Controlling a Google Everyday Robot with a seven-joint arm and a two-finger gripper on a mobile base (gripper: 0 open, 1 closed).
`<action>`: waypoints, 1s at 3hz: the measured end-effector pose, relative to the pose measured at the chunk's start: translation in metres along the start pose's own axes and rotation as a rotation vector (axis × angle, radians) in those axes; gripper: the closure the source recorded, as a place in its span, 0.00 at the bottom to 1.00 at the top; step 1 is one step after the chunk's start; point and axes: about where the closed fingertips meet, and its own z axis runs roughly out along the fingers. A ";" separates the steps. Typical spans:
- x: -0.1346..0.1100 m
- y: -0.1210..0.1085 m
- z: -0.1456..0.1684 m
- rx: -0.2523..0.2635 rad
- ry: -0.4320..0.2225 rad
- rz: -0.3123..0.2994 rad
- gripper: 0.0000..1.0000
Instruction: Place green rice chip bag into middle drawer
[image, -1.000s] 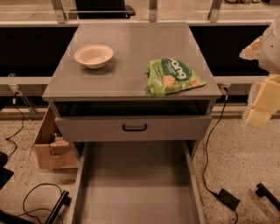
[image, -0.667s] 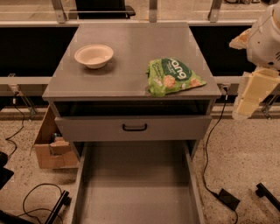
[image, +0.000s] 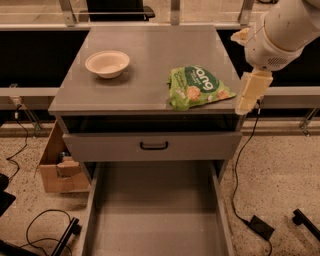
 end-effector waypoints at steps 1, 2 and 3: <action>0.000 0.000 0.000 0.000 0.000 0.000 0.00; 0.000 -0.008 0.014 0.004 -0.040 -0.013 0.00; -0.007 -0.031 0.042 0.002 -0.081 -0.084 0.00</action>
Offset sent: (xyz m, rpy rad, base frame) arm 0.0324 0.0042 -0.0177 0.0686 -0.0191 0.0681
